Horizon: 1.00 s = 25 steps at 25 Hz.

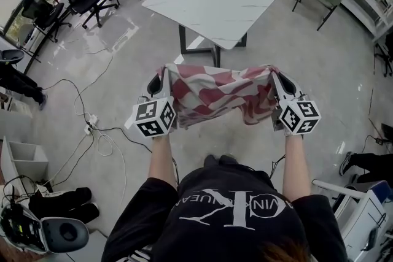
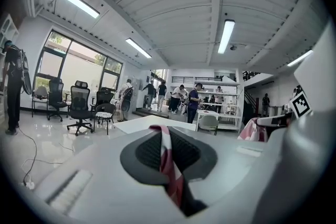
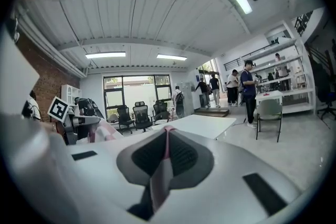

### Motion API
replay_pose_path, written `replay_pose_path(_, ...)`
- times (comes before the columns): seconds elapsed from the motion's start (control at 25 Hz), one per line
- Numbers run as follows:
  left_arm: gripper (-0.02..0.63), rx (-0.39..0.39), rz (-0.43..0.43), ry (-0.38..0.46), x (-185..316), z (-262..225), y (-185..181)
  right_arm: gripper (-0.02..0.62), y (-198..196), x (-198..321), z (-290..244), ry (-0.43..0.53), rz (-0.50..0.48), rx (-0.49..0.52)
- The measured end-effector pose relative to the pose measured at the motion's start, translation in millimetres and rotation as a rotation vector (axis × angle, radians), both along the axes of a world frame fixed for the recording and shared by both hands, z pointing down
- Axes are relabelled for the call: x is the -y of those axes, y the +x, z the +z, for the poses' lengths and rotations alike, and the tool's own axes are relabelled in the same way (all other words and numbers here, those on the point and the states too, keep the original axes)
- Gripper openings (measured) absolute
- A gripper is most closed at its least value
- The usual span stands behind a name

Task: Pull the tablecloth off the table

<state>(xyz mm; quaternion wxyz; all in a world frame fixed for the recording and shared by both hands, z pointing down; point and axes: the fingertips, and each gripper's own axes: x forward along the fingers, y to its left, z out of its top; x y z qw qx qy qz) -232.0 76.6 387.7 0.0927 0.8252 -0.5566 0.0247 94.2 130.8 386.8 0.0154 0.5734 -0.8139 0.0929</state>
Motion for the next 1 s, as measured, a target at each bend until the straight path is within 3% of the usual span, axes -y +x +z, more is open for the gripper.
replay_pose_path(0.32,0.017,0.023,-0.011,0.064,-6,-21,-3,0.023,1,-1,-21,0.060,0.005,-0.015)
replay_pose_path(0.68,0.017,0.125,-0.027,0.192,-18,-42,-5,0.023,-1,-6,-34,0.119,0.018,-0.054)
replay_pose_path(1.0,0.017,0.129,-0.045,0.231,-24,-51,-11,0.023,-4,-6,-46,0.155,0.012,-0.075)
